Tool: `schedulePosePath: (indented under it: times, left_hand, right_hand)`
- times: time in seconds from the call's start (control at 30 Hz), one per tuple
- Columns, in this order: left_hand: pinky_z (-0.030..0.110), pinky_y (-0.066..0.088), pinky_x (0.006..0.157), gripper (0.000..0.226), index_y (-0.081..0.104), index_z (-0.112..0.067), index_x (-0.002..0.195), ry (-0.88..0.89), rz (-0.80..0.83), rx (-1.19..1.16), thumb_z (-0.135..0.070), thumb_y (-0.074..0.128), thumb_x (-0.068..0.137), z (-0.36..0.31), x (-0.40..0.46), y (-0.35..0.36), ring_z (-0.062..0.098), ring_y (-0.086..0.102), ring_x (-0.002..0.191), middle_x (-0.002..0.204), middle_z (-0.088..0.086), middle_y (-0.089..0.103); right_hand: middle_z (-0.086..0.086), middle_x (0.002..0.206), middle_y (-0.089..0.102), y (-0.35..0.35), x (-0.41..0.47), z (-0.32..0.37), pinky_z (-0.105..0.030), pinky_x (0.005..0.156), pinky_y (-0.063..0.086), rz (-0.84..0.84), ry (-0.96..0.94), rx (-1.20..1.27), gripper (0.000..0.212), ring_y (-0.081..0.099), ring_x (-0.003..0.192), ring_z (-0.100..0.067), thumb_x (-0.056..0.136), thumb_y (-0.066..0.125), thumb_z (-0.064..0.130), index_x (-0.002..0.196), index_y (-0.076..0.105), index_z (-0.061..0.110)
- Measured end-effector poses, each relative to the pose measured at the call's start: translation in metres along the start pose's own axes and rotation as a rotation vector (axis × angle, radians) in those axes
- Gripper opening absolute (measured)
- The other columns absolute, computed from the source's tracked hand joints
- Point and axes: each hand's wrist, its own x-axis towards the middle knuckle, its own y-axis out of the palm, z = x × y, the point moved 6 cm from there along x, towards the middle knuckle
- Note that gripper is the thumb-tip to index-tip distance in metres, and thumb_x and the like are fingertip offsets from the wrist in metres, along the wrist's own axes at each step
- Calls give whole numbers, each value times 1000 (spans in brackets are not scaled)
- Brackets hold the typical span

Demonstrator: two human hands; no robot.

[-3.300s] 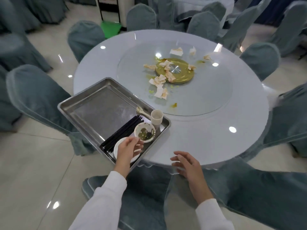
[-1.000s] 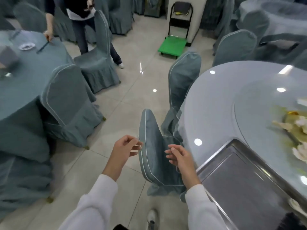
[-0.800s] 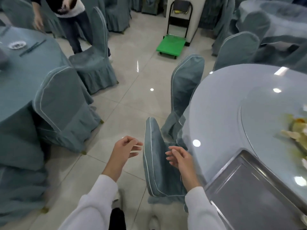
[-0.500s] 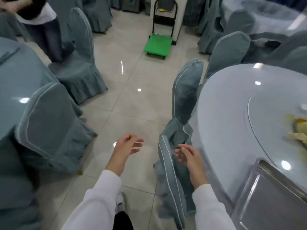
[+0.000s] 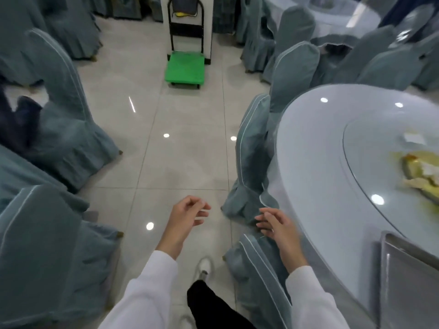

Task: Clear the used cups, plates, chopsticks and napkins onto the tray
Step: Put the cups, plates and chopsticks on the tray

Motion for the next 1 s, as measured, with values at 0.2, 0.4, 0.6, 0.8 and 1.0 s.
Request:
schedulePosePath:
  times: [0.2, 0.4, 0.6, 0.8, 1.0]
  left_hand:
    - [31, 56, 76, 15, 69, -15, 92, -16, 100, 155, -20, 62, 104, -30, 98, 21, 18, 74, 86, 95, 2, 80]
    - [33, 57, 78, 14, 68, -14, 95, -14, 221, 294, -20, 61, 105, -82, 182, 59, 18, 74, 88, 96, 1, 80]
    - [35, 59, 83, 14, 65, -13, 94, 14, 394, 352, -20, 59, 106, -118, 235, 117, 18, 75, 89, 97, 1, 80]
    - [32, 59, 81, 12, 69, -9, 96, 11, 586, 373, -16, 62, 104, -142, 288, 184, 18, 74, 88, 98, 3, 80]
    - [34, 60, 87, 12, 72, -10, 101, 18, 749, 429, -20, 65, 103, -173, 350, 235, 20, 76, 94, 99, 1, 80]
  right_hand:
    - [-7, 97, 80, 22, 81, 9, -31, 79, 61, -112, 32, 93, 19, 77, 89, -22, 108, 56, 15, 110, 75, 16]
    - [-6, 99, 80, 31, 147, 36, -35, 84, 63, -181, 47, 161, 20, 76, 90, -21, 109, 55, 18, 113, 75, 17]
    - [-3, 98, 80, 11, 178, 56, -40, 88, 64, -290, 54, 204, 20, 77, 97, -28, 108, 57, 23, 107, 77, 26]
    - [-10, 97, 79, -15, 195, 66, -43, 88, 64, -441, 97, 254, 19, 76, 94, -31, 104, 62, 17, 102, 80, 23]
    - [-3, 99, 79, -44, 207, 93, -25, 71, 60, -675, 146, 266, 18, 77, 90, -22, 106, 59, 22, 110, 76, 20]
